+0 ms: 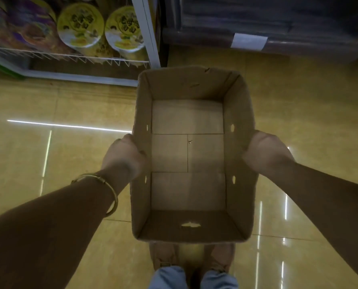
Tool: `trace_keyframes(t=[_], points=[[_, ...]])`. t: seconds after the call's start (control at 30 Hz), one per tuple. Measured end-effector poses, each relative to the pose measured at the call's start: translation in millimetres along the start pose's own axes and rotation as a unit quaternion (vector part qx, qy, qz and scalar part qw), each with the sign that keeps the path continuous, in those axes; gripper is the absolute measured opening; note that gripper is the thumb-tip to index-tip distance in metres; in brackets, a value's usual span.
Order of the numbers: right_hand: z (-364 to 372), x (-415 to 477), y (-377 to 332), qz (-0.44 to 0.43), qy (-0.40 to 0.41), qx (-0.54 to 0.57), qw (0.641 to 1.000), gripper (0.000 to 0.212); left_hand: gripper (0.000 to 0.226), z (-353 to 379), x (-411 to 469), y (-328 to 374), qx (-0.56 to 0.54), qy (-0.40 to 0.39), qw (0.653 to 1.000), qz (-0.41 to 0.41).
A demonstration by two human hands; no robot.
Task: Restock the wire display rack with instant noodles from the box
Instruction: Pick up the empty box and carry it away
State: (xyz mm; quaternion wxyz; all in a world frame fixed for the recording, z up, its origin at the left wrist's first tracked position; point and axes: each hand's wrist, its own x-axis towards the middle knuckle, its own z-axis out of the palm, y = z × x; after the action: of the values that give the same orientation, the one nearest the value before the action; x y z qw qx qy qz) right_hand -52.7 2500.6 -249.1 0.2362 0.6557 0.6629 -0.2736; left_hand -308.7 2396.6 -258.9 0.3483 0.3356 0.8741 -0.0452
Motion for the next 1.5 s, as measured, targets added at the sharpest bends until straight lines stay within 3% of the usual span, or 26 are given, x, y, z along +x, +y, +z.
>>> trace_keyframes(t=[0.33, 0.53, 0.77, 1.03, 1.4, 1.5], points=[[45.9, 30.5, 13.1, 0.064, 0.008, -0.037, 0.997, 0.044, 0.038, 49.6, 25.2, -16.3, 0.016, 0.007, 0.999, -0.032], [65.1, 39.8, 17.5, 0.084, 0.021, 0.001, 0.996, 0.056, 0.026, 59.6, 33.9, -10.7, -0.039, 0.038, 0.996, -0.066], [85.5, 50.1, 35.9, 0.122, 0.043, 0.102, 0.986, 0.045, 0.031, 78.7, 43.6, -17.7, -0.037, 0.048, 0.99, -0.129], [76.6, 41.0, 46.0, 0.128, 0.038, 0.12, 0.984, 0.024, 0.028, 66.2, 36.3, -20.4, -0.034, 0.056, 0.993, -0.1], [-31.3, -33.9, 53.2, 0.116, 0.059, 0.16, 0.979, 0.034, 0.022, -42.1, -39.2, 17.7, -0.034, 0.077, 0.995, -0.055], [-71.1, -62.0, 56.3, 0.105, 0.086, 0.19, 0.972, 0.024, 0.025, -79.2, -69.8, 31.2, -0.049, 0.087, 0.994, -0.035]])
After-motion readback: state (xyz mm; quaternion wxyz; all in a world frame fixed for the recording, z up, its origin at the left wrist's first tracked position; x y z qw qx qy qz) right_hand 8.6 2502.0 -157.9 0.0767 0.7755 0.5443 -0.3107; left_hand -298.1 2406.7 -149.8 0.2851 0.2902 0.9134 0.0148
